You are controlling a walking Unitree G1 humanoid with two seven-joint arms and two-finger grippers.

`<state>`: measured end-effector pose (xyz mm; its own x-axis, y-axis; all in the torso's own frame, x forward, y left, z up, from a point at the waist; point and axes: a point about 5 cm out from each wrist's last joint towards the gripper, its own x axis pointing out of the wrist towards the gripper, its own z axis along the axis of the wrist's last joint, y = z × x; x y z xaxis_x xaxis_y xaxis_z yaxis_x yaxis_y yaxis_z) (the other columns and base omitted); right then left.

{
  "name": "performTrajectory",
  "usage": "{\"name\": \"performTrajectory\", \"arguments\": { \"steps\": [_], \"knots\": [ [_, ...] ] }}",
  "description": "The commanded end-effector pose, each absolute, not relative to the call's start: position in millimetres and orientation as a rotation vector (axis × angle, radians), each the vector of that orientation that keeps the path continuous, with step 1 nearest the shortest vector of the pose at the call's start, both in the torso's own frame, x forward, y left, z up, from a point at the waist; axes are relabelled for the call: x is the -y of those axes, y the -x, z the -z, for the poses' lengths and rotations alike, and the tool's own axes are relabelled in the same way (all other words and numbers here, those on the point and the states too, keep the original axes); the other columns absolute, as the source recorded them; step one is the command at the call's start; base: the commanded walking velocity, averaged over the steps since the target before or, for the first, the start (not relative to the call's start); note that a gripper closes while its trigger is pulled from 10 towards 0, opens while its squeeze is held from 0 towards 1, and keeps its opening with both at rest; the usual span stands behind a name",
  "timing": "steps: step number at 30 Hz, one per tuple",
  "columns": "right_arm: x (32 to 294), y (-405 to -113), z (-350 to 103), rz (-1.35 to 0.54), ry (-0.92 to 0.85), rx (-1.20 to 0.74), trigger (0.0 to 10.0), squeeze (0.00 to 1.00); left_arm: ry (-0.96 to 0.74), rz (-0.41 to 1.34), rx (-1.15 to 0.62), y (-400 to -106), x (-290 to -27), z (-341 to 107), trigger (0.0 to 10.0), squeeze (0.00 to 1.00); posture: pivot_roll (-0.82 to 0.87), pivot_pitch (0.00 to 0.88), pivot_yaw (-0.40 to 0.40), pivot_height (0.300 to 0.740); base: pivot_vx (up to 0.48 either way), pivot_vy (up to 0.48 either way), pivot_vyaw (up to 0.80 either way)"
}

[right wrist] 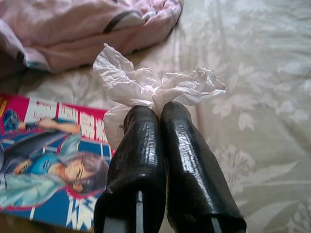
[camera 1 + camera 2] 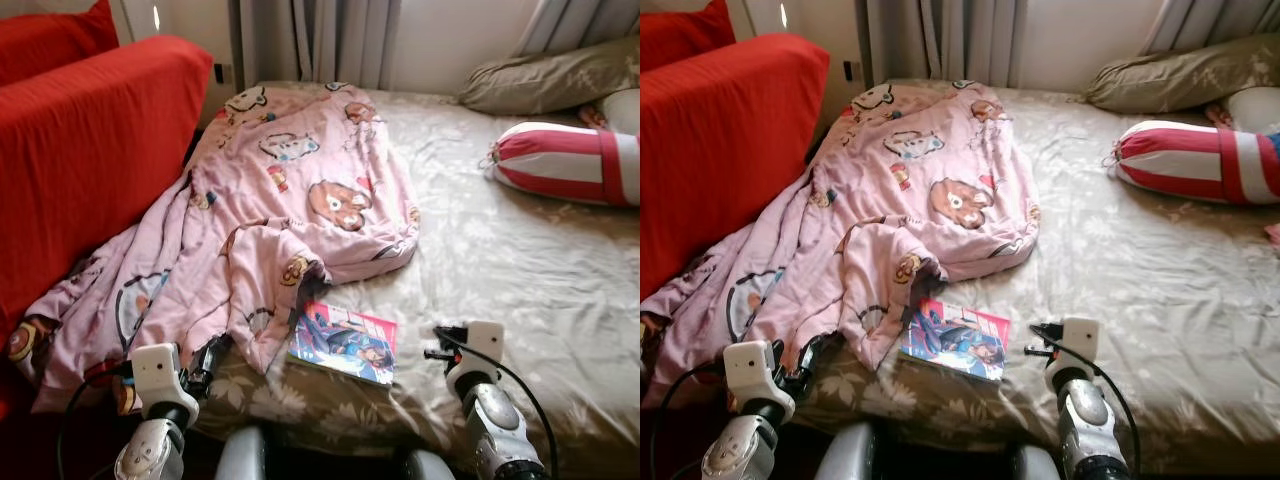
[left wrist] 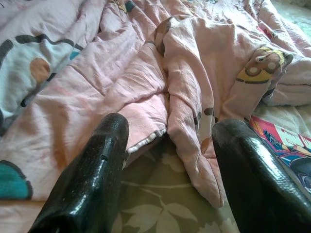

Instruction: Clean up the room

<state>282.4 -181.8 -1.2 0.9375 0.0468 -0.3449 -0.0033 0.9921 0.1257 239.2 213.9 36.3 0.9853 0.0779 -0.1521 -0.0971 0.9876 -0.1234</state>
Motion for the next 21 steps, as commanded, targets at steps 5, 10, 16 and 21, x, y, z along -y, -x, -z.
{"name": "performTrajectory", "arguments": {
  "steps": [5,10,16,21],
  "knots": [
    [186,-279,8,0.018,-0.099,-0.416,10.0,0.0,0.132,-0.09,-0.195,-239,-220,-20,10.0,0.0,0.16,0.0,-0.037,0.646,0.0,0.0,0.0],
    [186,-276,12,0.013,-0.089,-0.441,10.0,0.0,0.125,-0.089,-0.234,-237,-224,-10,10.0,0.0,0.15,0.0,-0.033,0.681,0.0,0.0,0.0],
    [196,-257,30,0.072,-0.071,-0.554,10.0,0.0,0.123,-0.073,-0.308,-233,-222,6,10.0,0.0,0.16,0.0,-0.033,0.721,0.0,0.0,0.0],
    [195,-242,44,0.056,-0.017,-0.647,10.0,0.0,0.084,-0.038,-0.384,-235,-219,19,10.0,0.0,0.16,0.0,-0.028,0.74,0.0,0.0,0.0]
  ]
}}
